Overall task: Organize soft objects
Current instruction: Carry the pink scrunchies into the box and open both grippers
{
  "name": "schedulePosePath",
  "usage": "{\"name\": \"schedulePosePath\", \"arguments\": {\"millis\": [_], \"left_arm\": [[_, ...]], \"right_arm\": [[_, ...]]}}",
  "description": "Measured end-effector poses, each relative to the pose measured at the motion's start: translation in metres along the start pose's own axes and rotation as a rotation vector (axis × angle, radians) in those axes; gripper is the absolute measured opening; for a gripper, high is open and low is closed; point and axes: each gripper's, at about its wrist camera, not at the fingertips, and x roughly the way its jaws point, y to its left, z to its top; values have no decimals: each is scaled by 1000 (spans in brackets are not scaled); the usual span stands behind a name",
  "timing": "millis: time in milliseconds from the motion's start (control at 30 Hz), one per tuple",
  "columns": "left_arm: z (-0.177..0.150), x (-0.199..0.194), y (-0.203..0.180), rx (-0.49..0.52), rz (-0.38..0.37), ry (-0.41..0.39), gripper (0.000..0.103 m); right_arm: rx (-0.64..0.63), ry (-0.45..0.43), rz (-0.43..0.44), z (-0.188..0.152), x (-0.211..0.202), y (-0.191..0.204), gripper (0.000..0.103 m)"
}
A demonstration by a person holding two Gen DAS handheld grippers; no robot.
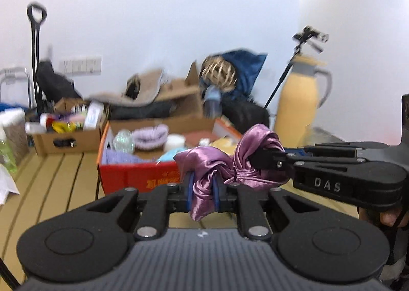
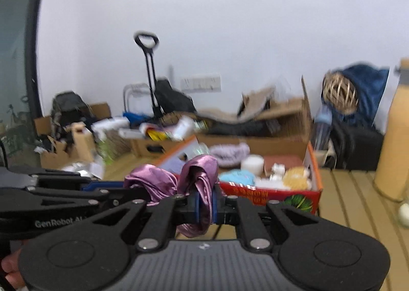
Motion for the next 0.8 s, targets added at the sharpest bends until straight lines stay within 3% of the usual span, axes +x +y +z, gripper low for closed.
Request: {"name": "schedulePosePath", "arguments": {"millis": [233, 400, 600, 800], "left_arm": [[-12, -112, -42, 6, -38, -129, 15], [-32, -172, -67, 17, 2, -174, 15], [-42, -207, -74, 24, 37, -202, 16], [-38, -191, -55, -26, 33, -191, 16]], "right_arm": [[9, -115, 27, -1, -115, 36, 9], [-27, -156, 52, -14, -168, 67, 9], [-55, -174, 84, -17, -189, 88, 9], [-52, -163, 90, -15, -167, 87, 9]]}}
